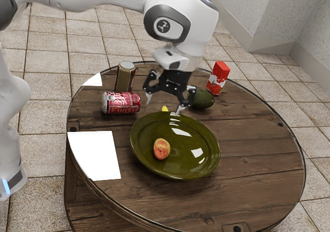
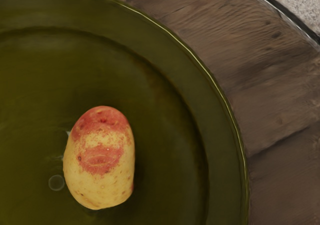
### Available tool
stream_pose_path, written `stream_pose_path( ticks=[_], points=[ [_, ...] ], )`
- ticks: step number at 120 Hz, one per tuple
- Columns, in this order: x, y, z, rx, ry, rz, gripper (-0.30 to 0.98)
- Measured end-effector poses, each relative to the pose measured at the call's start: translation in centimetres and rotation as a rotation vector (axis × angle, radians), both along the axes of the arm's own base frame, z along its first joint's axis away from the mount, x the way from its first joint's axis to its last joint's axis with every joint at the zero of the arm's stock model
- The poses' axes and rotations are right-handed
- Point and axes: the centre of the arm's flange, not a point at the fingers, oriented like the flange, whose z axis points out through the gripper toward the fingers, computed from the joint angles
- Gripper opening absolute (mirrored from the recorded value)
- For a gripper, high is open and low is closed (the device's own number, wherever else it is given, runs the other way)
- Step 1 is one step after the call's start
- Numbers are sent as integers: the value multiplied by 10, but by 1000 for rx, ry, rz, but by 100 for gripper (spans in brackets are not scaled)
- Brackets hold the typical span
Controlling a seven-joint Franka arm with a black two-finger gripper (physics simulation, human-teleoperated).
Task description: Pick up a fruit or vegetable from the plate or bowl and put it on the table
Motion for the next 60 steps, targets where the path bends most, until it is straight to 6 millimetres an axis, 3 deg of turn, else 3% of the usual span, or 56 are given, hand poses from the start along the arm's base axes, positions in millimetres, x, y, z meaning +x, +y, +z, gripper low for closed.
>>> stream_pose_path(
  ticks=[7,20,35,47,60],
  points=[
    [-4,-8,-15,0,14,-23,69],
    [-13,-43,-34,2,21,-104,69],
    [-4,-69,-62,8,38,-139,69],
    [4,-73,-72,8,35,-139,69],
    [22,-59,-84,18,38,-100,69]
  ],
)
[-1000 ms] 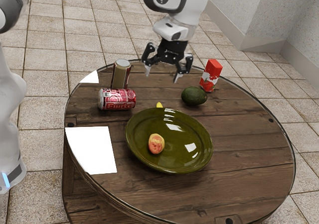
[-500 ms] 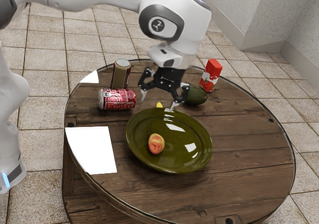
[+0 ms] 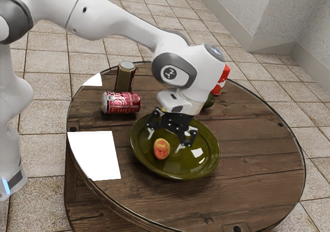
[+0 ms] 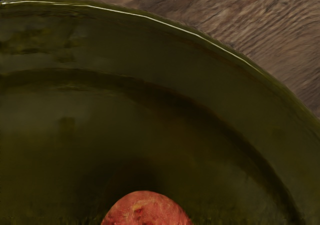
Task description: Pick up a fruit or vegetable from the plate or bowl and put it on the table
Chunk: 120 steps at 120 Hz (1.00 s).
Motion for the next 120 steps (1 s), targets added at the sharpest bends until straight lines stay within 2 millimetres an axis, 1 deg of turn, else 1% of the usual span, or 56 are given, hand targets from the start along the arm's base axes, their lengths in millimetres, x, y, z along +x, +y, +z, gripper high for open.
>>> stream_pose_path(
  ticks=[21,29,36,49,56,68,92,96,112,120],
  points=[
    [26,35,-24,24,22,75,69],
    [32,43,-33,31,31,90,69],
    [33,40,-35,31,30,84,69],
    [31,20,-40,34,32,48,69],
    [31,14,-44,38,36,37,69],
    [33,15,-52,44,45,40,69],
    [36,16,-57,47,48,42,68],
    [36,16,-57,43,48,44,66],
    [38,19,-57,10,48,76,46],
    [41,27,-56,-6,50,105,34]
  ],
)
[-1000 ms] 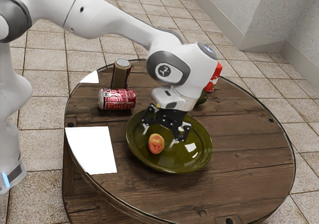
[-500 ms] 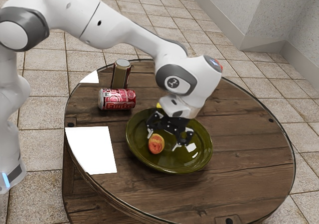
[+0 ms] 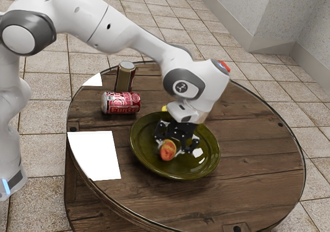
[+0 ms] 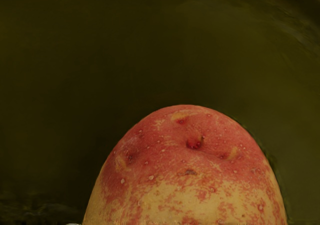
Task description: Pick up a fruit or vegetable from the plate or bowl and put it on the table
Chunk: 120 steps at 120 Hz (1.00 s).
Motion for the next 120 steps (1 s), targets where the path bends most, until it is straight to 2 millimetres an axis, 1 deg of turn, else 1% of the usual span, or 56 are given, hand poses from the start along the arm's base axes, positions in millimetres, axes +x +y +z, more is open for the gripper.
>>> stream_pose_path(
  ticks=[10,18,28,37,44,50,54,63,71,75,80,88,94,102,106,110,116,120],
  points=[
    [4,14,1,-18,0,42,21],
    [6,20,1,-28,0,64,20],
    [9,23,8,-39,-11,77,19],
    [14,27,24,-49,-34,88,19],
    [21,38,43,-55,-59,109,19],
    [29,53,63,-58,-84,135,19],
    [33,67,74,-59,-98,158,19],
    [41,107,99,-58,-126,222,19],
    [45,142,113,-54,-136,277,19],
    [45,155,116,-52,-135,297,19],
    [45,166,118,-50,-130,314,19],
    [46,175,119,-47,-123,327,19],
    [50,182,117,-42,-113,337,19],
    [55,195,120,-36,-113,354,19],
    [57,205,123,-34,-116,369,19],
    [60,220,126,-29,-117,391,19],
    [65,245,123,-25,-107,428,19],
    [71,258,121,-31,-104,441,19]
  ],
)
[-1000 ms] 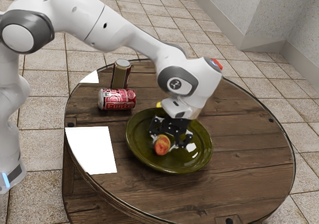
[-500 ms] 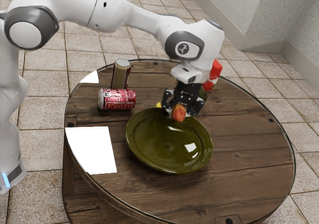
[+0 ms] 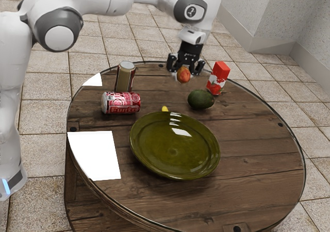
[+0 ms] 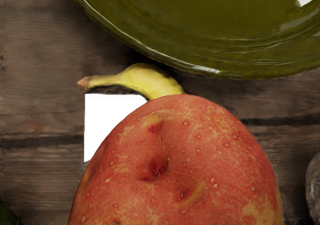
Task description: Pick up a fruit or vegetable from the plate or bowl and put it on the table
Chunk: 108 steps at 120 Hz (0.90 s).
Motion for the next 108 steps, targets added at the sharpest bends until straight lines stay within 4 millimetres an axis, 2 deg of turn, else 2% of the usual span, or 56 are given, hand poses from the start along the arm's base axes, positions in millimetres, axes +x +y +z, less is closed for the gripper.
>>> stream_pose_path(
  ticks=[12,19,44,53,64,85,108],
  points=[
    [17,12,-3,-25,7,-5,19],
    [18,36,1,-45,4,19,19],
    [-8,120,2,-78,36,132,19],
    [-19,143,1,-81,48,168,19],
    [-24,149,2,-82,57,176,21],
    [-29,151,6,-75,67,177,52],
    [-26,142,6,-81,72,158,64]
  ],
)
